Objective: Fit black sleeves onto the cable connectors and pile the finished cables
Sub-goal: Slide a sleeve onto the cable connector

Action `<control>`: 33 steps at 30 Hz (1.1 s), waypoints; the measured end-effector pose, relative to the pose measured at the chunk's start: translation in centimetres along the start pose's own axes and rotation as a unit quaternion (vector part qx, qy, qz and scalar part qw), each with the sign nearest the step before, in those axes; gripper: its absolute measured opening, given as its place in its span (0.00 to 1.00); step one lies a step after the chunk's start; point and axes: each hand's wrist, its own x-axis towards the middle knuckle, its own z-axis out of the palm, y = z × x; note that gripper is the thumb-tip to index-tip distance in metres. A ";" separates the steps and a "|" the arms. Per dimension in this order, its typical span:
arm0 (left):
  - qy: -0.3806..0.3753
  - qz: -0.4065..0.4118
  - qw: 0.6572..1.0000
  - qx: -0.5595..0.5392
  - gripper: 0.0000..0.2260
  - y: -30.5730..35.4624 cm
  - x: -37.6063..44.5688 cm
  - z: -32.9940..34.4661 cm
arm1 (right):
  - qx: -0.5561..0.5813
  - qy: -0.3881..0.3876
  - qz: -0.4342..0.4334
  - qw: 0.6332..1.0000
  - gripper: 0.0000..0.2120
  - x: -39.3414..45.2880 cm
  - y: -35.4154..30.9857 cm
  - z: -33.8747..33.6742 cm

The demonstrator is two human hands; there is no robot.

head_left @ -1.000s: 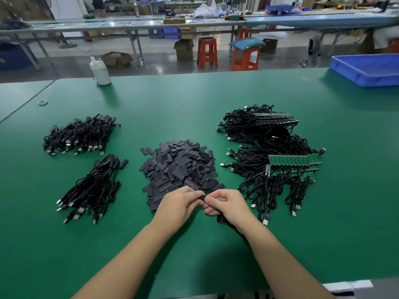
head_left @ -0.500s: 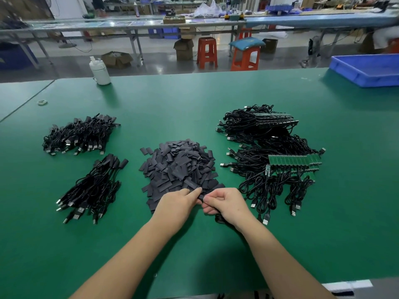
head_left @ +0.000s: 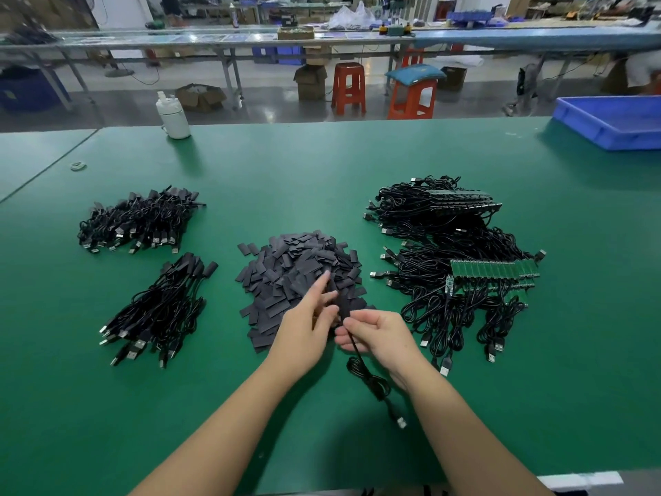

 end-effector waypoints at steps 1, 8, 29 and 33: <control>-0.006 -0.047 0.997 -0.057 0.23 0.0 -0.1 0.1 | 0.014 0.002 -0.005 1.000 0.13 0.0 -0.6 -0.1; -0.096 -0.159 0.944 -0.273 0.08 0.5 -1.9 1.1 | 0.097 0.032 -0.050 0.993 0.13 0.1 -3.3 0.7; 0.079 -0.236 0.890 0.383 0.23 -10.4 3.8 -18.3 | -0.494 0.360 -0.040 0.791 0.24 2.0 -3.6 -9.5; 0.093 -0.141 0.858 0.486 0.26 -11.1 2.8 -16.8 | -0.471 0.364 -0.042 0.803 0.22 2.1 -3.4 -9.6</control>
